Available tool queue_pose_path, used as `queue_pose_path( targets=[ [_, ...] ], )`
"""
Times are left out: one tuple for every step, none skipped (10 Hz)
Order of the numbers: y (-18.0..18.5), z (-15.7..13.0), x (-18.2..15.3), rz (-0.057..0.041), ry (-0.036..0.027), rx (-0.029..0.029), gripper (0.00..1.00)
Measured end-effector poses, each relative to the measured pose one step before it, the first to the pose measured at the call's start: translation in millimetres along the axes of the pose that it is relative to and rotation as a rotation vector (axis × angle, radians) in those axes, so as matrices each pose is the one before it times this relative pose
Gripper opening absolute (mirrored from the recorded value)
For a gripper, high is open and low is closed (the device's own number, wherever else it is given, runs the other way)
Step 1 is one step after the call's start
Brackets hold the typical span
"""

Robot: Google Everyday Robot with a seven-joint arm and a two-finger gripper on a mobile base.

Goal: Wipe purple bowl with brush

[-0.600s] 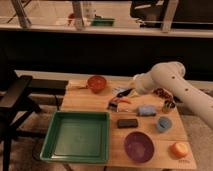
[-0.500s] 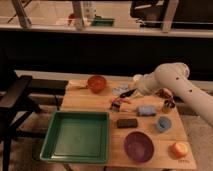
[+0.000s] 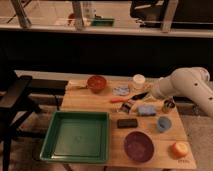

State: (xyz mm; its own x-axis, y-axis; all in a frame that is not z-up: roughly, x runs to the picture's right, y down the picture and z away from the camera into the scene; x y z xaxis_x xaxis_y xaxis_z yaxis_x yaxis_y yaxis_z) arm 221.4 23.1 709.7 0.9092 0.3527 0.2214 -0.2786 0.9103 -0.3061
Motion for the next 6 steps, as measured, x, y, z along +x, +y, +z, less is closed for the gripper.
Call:
queue_pose_path(
  targets=[
    [3.42,-10.83,6.06,0.02330,0.01202,0.00794,0.00],
    [4.95,-10.79,5.51,0.01978,0.01075,0.00436,0.00],
    [3.56,-5.70,0.83,0.00595,0.00397,-0.00123,0.00],
    [4.40,-5.66,-0.75,0.00125,0.00427,-0.00442,0.00],
    [4.16,-5.03,0.34,0.00146,0.00324,-0.00451,0.00],
    [5.05,-5.14,1.06,0.00240,0.00344,-0.00456,0.00]
  ],
)
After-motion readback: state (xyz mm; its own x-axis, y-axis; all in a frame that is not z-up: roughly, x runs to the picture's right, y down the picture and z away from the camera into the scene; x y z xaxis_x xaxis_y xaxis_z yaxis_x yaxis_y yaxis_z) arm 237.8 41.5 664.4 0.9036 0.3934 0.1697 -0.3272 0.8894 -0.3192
